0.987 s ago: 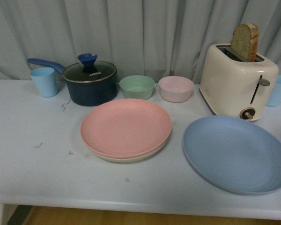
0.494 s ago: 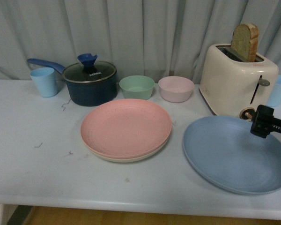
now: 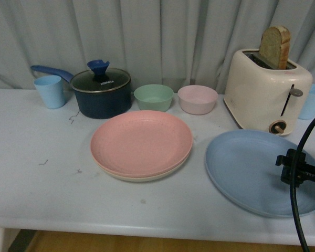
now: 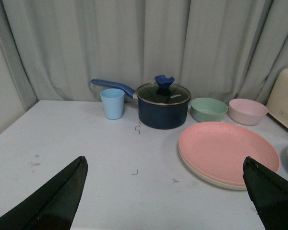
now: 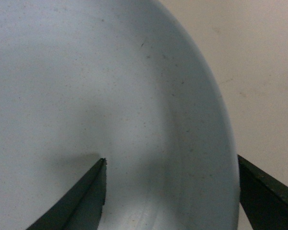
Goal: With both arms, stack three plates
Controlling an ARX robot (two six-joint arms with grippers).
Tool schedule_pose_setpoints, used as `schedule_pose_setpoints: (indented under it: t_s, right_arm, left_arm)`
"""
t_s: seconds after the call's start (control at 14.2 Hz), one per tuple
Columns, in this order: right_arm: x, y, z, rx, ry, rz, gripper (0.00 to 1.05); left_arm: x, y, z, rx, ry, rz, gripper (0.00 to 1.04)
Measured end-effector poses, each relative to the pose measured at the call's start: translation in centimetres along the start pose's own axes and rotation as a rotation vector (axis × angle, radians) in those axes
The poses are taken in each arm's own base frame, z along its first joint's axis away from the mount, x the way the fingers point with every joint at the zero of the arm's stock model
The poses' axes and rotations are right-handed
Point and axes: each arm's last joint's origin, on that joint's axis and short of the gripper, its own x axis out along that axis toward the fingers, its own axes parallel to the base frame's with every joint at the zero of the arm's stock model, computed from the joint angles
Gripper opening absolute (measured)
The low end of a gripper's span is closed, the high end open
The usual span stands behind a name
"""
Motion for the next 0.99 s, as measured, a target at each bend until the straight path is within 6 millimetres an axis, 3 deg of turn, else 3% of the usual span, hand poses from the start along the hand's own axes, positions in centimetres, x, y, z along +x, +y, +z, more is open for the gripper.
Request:
schedule_pose_setpoints:
  t_s: [0.14,0.42,0.49,0.78,0.99]
  right_arm:
    - [0.1,-0.6,0.1,0.012,-0.008,-0.007,0.48]
    - [-1.4,-1.1,0.4,0.031,-0.059,0.052,0.07]
    - [-3.0,-1.3,0.9,0.040,-0.110,0.100,0.03]
    - [-5.0,-1.5,0.3,0.023,-0.087,0.136,0.03]
    - [-8.3,1.3,1.7,-0.021,-0.173,0.249,0.03]
  left_arm:
    - [0.0,0.0,0.0,0.000,0.000,0.000,0.98]
    - [0.0,0.0,0.0,0.000,-0.001,0.000,0.98]
    - [0.0,0.0,0.0,0.000,0.000,0.000,0.98]
    - [0.0,0.0,0.0,0.000,0.000,0.000,0.98]
    - [0.0,0.0,0.0,0.000,0.000,0.000,0.98]
